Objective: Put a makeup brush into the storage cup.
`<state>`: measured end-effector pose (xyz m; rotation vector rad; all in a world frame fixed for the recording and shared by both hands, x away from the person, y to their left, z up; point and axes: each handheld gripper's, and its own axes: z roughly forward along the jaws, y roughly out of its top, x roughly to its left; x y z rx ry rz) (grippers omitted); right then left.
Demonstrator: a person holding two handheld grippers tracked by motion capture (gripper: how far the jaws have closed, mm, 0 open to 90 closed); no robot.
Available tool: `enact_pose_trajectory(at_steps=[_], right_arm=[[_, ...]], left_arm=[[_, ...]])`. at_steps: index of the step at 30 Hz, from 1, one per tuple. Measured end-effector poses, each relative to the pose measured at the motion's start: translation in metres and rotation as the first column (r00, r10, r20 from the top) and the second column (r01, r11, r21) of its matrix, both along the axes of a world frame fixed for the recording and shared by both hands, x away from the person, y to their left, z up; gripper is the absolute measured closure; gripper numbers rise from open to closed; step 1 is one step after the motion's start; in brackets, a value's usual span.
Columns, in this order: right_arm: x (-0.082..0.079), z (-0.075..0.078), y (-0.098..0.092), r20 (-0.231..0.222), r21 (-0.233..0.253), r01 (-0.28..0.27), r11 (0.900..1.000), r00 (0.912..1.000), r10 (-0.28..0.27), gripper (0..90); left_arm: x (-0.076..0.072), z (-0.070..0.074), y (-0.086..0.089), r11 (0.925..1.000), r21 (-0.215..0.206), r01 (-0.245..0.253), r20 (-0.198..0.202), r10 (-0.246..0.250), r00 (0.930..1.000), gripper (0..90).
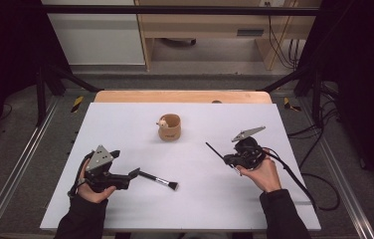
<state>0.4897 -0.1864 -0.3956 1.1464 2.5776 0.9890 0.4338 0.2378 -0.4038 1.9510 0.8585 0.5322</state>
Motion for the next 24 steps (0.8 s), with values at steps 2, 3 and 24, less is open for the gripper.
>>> enact_pose_trajectory(at_steps=[2, 3, 24], right_arm=[[-0.001, 0.000, 0.001, 0.010, 0.004, -0.010, 1.000, 0.9999, 0.010, 85.8], [-0.004, 0.000, 0.002, 0.014, 0.019, -0.023, 1.000, 0.9996, 0.023, 85.8], [-0.015, 0.017, 0.027, 0.040, 0.041, -0.136, 0.990, 0.9901, 0.135, 85.8]], left_arm=[[0.000, 0.001, -0.001, 1.0000, -0.001, 0.003, 0.000, -0.003, 1.0000, 7.1], [0.001, 0.002, -0.004, 1.0000, 0.005, 0.008, 0.004, -0.008, 1.0000, 7.0], [0.008, 0.019, -0.037, 0.9924, 0.088, 0.087, 0.029, -0.090, 0.9956, 7.0]])
